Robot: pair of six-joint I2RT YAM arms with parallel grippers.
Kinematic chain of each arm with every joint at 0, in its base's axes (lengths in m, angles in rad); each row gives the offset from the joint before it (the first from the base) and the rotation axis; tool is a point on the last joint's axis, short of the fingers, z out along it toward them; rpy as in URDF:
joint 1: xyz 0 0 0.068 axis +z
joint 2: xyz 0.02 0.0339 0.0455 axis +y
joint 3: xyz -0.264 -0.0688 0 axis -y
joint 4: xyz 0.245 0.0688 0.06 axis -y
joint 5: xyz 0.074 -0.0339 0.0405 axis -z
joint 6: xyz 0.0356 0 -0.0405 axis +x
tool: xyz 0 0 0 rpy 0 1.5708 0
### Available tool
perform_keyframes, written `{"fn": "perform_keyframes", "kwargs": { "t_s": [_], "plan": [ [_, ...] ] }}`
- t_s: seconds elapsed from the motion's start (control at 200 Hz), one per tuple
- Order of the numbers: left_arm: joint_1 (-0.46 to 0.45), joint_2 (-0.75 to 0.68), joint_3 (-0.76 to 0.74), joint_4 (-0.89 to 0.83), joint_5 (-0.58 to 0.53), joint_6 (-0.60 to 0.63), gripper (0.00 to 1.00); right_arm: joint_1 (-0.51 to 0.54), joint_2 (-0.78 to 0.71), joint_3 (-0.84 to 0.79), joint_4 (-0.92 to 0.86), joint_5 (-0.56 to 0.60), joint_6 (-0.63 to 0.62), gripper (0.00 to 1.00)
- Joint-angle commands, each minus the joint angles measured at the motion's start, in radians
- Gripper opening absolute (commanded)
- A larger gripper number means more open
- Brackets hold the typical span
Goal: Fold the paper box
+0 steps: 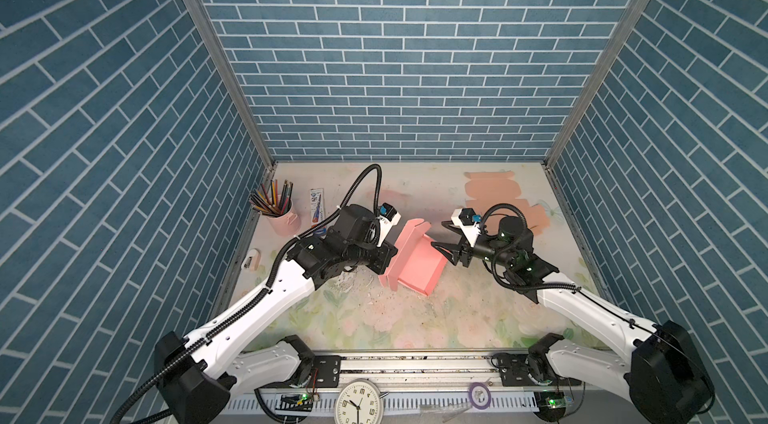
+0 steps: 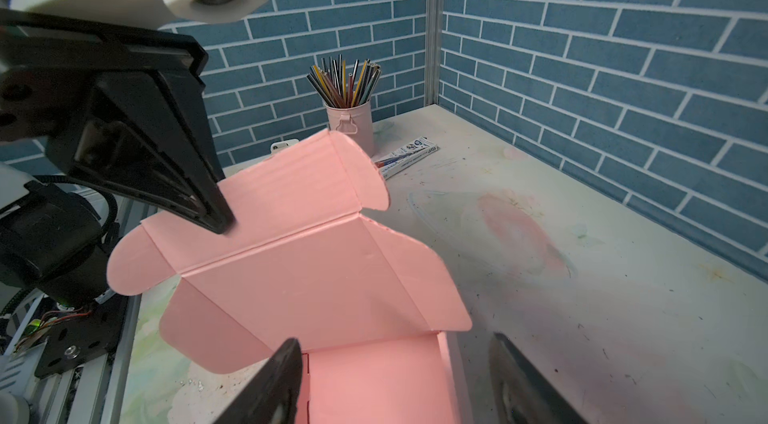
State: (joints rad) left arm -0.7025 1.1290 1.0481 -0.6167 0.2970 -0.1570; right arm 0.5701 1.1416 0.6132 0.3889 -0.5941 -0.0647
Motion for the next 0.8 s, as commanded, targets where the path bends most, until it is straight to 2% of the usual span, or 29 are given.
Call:
{"fn": "perform_keyframes", "kwargs": {
  "t_s": [0.0, 0.16, 0.33, 0.795],
  "plan": [
    [0.005, 0.011, 0.033, -0.083, 0.004, 0.097, 0.00, -0.004, 0.044, 0.052, 0.003, -0.055, -0.102, 0.71],
    [0.005, 0.019, 0.061, -0.104, 0.014, 0.121, 0.00, -0.005, 0.118, 0.112, -0.059, -0.106, -0.145, 0.70],
    [0.005, 0.036, 0.073, -0.116, 0.004, 0.129, 0.00, -0.004, 0.203, 0.172, -0.123, -0.215, -0.173, 0.63],
    [0.004, 0.060, 0.081, -0.113, -0.024, 0.142, 0.00, -0.001, 0.256, 0.197, -0.171, -0.282, -0.214, 0.32]
  ]
}}
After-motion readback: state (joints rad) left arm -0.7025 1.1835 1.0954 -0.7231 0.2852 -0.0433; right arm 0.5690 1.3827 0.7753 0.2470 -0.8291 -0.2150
